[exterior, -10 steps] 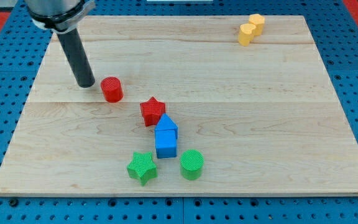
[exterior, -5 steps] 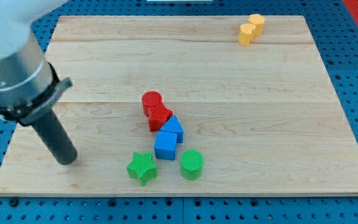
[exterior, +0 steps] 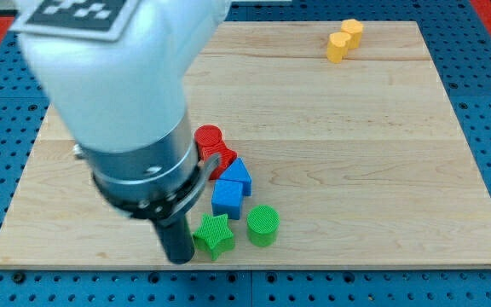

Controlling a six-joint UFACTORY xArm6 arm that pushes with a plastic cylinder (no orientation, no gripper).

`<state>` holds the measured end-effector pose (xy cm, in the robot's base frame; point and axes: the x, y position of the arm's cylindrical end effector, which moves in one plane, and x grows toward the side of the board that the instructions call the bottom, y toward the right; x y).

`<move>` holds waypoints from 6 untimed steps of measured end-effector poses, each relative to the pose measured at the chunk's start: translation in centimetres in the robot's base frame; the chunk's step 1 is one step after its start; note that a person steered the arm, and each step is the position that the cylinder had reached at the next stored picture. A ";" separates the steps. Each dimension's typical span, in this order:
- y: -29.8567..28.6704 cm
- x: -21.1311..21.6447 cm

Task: Slide the green star and the green circle slightly to the right

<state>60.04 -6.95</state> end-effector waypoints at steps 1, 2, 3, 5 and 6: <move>3.2 -1.4; 6.9 -1.4; 10.3 -1.4; 15.7 0.2; 19.1 0.1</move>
